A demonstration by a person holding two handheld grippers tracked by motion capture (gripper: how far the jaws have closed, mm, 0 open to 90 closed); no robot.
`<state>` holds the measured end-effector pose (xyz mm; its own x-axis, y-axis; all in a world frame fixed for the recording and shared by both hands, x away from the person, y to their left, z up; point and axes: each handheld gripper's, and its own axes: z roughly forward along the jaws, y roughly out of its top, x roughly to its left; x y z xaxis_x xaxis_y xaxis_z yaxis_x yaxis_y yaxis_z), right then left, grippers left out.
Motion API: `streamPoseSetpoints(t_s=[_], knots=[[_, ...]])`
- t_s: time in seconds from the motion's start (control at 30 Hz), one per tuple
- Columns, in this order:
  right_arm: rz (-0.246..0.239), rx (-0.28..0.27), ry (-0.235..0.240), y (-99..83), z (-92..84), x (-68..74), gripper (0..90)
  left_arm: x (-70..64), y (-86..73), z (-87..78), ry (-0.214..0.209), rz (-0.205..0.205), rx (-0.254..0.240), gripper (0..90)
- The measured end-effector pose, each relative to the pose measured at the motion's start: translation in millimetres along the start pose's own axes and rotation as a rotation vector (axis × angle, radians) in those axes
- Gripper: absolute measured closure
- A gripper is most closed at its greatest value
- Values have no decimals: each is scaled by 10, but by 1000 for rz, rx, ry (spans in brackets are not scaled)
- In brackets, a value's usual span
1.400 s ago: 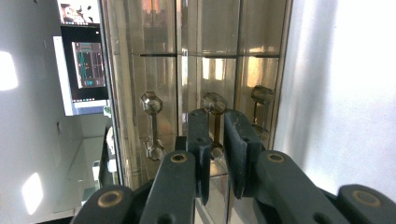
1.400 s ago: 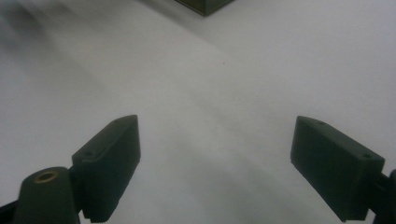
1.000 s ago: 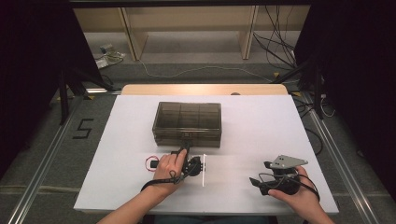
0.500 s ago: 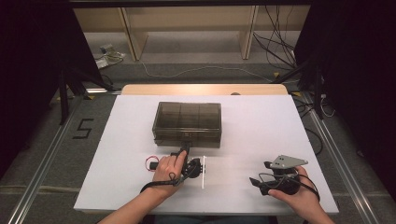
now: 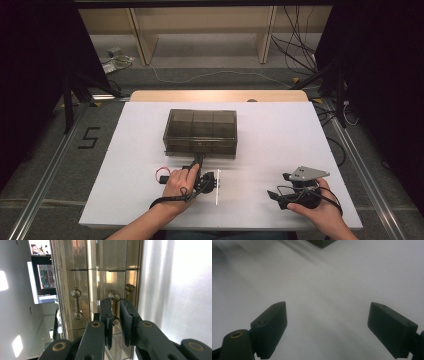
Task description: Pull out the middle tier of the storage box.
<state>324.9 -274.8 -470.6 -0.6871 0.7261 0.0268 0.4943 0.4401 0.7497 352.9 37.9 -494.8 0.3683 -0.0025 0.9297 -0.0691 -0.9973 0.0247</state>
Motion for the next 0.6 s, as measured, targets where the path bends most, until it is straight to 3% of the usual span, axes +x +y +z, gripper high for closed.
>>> streamPoseSetpoints(t_s=[0.6], knots=[[0, 0, 1, -1, 0, -2, 166, -15, -5, -57, -10, 2, 0, 806]])
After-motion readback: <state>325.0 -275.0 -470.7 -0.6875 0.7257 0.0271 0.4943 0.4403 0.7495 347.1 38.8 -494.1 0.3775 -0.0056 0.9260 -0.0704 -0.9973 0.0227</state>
